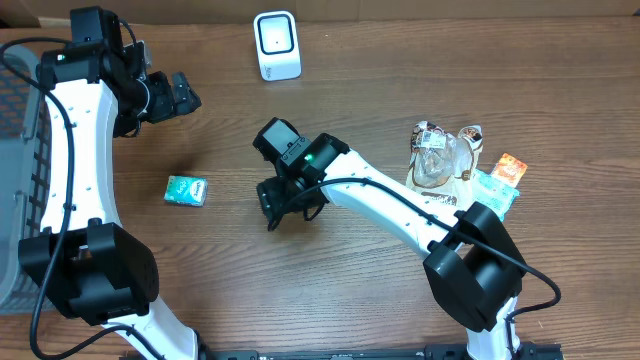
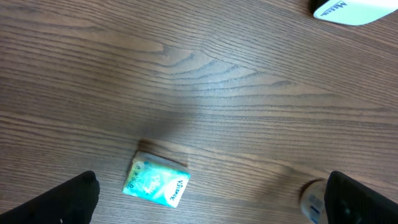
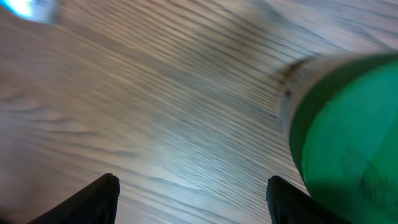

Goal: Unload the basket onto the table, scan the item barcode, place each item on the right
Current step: 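Reach the right gripper down and grasp the green-capped jar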

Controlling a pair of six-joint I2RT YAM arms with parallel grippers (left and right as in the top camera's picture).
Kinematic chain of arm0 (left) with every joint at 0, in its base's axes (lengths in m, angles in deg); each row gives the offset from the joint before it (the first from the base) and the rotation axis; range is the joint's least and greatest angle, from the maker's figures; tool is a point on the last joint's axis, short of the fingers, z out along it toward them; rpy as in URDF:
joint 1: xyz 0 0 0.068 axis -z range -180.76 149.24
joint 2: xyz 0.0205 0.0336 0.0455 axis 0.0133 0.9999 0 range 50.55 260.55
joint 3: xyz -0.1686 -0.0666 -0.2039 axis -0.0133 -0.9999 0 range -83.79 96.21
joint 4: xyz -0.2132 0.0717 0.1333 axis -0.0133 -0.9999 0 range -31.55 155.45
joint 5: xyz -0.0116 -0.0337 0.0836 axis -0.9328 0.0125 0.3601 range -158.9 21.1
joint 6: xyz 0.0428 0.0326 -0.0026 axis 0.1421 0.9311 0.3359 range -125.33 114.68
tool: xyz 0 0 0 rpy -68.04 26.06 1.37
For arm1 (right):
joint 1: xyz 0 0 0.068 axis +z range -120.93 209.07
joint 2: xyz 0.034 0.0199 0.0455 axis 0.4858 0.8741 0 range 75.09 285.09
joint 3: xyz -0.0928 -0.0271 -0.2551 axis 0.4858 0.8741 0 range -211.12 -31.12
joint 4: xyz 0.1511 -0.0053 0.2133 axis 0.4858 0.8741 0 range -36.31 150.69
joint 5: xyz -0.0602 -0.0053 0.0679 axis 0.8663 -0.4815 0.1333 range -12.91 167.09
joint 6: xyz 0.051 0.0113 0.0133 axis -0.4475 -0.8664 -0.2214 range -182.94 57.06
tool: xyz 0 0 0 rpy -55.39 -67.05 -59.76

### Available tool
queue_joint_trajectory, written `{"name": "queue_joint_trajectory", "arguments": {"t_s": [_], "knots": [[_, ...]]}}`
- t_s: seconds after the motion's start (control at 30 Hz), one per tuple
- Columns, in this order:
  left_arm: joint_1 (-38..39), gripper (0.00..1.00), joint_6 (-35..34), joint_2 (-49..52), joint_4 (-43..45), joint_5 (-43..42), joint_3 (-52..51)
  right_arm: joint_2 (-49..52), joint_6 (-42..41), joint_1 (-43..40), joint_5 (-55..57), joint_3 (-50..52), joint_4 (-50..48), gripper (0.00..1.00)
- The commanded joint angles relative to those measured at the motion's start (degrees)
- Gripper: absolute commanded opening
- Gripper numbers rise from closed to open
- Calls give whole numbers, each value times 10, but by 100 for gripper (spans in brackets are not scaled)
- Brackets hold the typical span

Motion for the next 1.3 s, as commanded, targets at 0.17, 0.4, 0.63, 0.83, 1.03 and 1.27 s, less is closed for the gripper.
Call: {"name": "queue_joint_trajectory", "arguments": {"t_s": [0.17, 0.4, 0.63, 0.83, 1.03, 1.27], "knots": [[1, 99, 5, -2, -1, 1, 12, -6, 94, -14, 141, -7, 24, 74], [1, 100, 5, -2, -1, 1, 12, -6, 135, -70, 187, -7, 45, 69], [1, 100, 5, -2, -1, 1, 12, -50, 145, -100, 111, -20, 37, 69], [1, 100, 5, -2, -1, 1, 12, -90, -24, -149, 61, -32, 13, 80], [1, 99, 5, -2, -1, 1, 12, -73, -56, -167, 43, -10, -24, 82], [1, 100, 5, -2, -1, 1, 12, -33, 146, -166, 42, -10, -46, 92]]}}
